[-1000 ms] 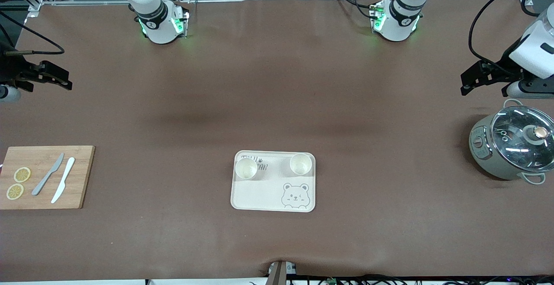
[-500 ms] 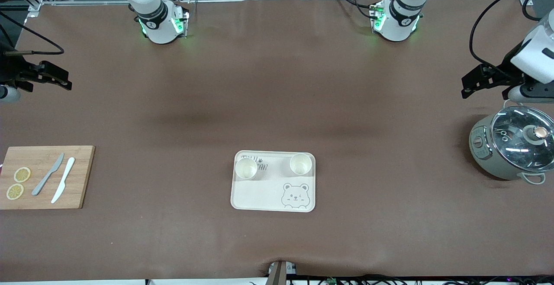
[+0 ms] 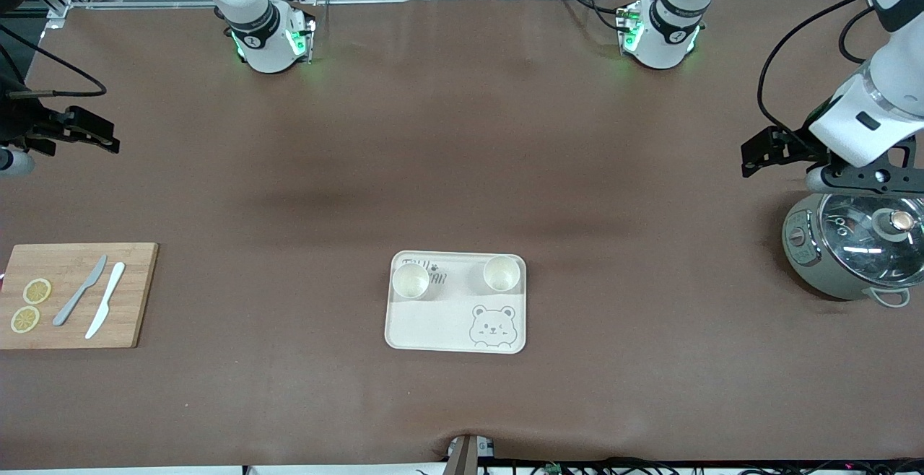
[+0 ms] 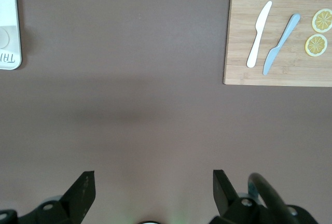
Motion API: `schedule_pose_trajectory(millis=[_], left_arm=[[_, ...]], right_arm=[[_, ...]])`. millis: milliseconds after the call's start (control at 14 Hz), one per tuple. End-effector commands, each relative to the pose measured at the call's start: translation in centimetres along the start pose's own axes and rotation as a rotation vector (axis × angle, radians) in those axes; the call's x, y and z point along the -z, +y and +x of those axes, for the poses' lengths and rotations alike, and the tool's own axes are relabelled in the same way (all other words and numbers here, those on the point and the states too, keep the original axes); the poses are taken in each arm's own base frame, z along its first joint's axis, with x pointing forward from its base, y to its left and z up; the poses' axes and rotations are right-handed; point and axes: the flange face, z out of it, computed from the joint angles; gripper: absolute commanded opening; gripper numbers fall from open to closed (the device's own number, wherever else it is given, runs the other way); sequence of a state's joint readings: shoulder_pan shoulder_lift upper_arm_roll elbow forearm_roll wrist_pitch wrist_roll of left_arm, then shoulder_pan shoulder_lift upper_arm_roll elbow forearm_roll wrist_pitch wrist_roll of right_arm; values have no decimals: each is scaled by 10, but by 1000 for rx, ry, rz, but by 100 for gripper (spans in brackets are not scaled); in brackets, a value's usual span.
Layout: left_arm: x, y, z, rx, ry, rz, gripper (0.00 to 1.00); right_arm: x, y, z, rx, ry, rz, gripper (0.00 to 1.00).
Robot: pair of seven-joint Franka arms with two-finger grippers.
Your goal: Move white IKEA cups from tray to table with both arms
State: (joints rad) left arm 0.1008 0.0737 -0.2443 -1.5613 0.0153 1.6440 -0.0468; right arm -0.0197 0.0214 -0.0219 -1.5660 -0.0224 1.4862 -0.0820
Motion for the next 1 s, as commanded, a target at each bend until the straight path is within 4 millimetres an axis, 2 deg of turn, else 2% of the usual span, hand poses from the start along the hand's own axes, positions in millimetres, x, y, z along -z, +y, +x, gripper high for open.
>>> schedule_pose_trajectory(millis=[0, 286, 429, 571, 929], left_arm=[[5, 6, 6, 0, 11, 6, 100], [-11, 34, 11, -42, -15, -1, 100], [-22, 43, 20, -57, -5, -12, 100], [-36, 64, 29, -95, 6, -16, 100], [-64, 73, 42, -112, -5, -22, 100]], right_arm=[[2, 5, 3, -18, 7, -3, 100], [-6, 4, 9, -13, -7, -5, 100], [-7, 2, 10, -9, -9, -12, 100], [-8, 2, 11, -8, -6, -17, 100], [-3, 1, 25, -5, 91, -11, 100]])
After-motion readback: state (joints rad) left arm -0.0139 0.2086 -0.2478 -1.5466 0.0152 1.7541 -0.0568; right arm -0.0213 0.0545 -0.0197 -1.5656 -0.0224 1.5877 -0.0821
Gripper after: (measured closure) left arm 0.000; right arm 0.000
